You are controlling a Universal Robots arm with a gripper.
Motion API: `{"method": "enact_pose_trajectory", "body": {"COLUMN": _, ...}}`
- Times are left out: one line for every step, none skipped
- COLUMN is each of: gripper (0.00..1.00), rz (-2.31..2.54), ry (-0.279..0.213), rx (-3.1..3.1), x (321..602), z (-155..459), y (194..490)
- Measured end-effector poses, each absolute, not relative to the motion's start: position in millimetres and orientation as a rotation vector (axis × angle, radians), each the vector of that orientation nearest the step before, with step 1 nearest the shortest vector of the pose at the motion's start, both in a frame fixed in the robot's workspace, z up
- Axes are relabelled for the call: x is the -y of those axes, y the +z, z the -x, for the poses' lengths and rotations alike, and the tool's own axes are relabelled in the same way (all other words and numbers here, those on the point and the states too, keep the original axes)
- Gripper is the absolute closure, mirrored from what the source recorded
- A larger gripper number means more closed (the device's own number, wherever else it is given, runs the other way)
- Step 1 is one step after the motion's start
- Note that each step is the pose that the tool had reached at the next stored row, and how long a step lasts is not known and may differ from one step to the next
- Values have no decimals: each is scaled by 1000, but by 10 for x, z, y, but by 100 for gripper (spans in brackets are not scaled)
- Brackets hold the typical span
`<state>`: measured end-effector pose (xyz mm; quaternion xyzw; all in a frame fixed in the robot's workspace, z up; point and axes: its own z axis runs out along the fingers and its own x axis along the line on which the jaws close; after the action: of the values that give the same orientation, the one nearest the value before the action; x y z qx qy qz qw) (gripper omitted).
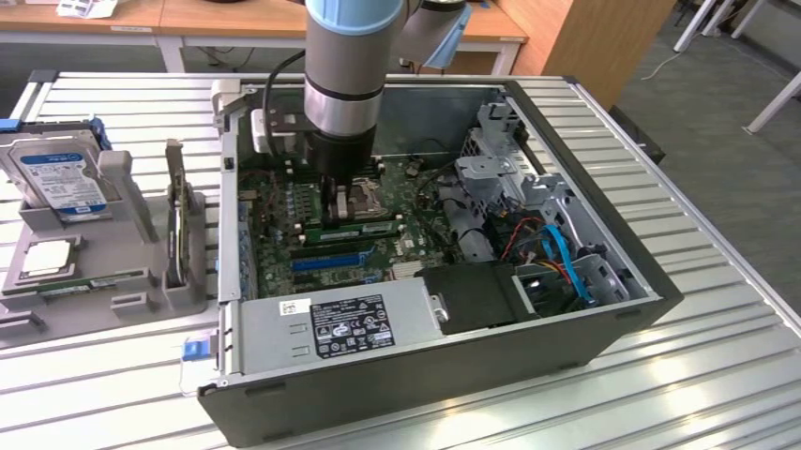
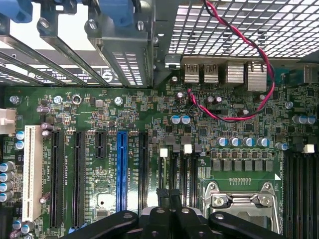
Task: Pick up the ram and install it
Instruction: 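Press down the ram until it locks into place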
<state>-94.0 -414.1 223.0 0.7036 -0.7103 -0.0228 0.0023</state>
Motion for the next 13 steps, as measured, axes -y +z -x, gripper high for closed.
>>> {"method": "enact_pose_trajectory", "body": {"gripper": 90, "rz": -2207, "ry": -71, "rx": 2228, "x": 4142, "z": 940, "y": 2228}}
{"method": "enact_pose_trajectory", "body": {"gripper": 90, "rz": -2207, "ry": -71, "rx": 2228, "x": 4142, "z": 940, "y": 2228}}
{"method": "enact_pose_trajectory", "body": {"gripper": 90, "rz": -2207, "ry": -71, "rx": 2228, "x": 4142, "z": 940, "y": 2228}}
{"method": "enact_pose_trajectory", "body": {"gripper": 90, "rz": -2207, "ry": -71, "rx": 2228, "x": 4142, "z": 940, "y": 2228}}
{"method": "enact_pose_trajectory", "body": {"gripper": 90, "rz": -2207, "ry": -71, "rx": 2228, "x": 4142, "z": 940, "y": 2229}}
{"method": "enact_pose_trajectory", "body": {"gripper": 90, "rz": -2207, "ry": -72, "rx": 2228, "x": 4141, "z": 939, "y": 2232}}
{"method": "enact_pose_trajectory", "body": {"gripper": 90, "rz": -2208, "ry": -72, "rx": 2229, "x": 4140, "z": 938, "y": 2238}}
{"method": "enact_pose_trajectory", "body": {"gripper": 90, "rz": -2208, "ry": -72, "rx": 2229, "x": 4140, "z": 939, "y": 2250}}
{"method": "enact_pose_trajectory", "body": {"gripper": 90, "rz": -2207, "ry": -71, "rx": 2228, "x": 4141, "z": 939, "y": 2267}}
{"method": "enact_pose_trajectory", "body": {"gripper": 90, "rz": -2207, "ry": -71, "rx": 2228, "x": 4141, "z": 940, "y": 2282}}
{"method": "enact_pose_trajectory", "body": {"gripper": 90, "rz": -2207, "ry": -71, "rx": 2228, "x": 4141, "z": 939, "y": 2297}}
{"method": "enact_pose_trajectory", "body": {"gripper": 90, "rz": -2207, "ry": -71, "rx": 2228, "x": 4141, "z": 940, "y": 2312}}
{"method": "enact_pose_trajectory", "body": {"gripper": 90, "rz": -2207, "ry": -71, "rx": 2228, "x": 4142, "z": 940, "y": 2329}}
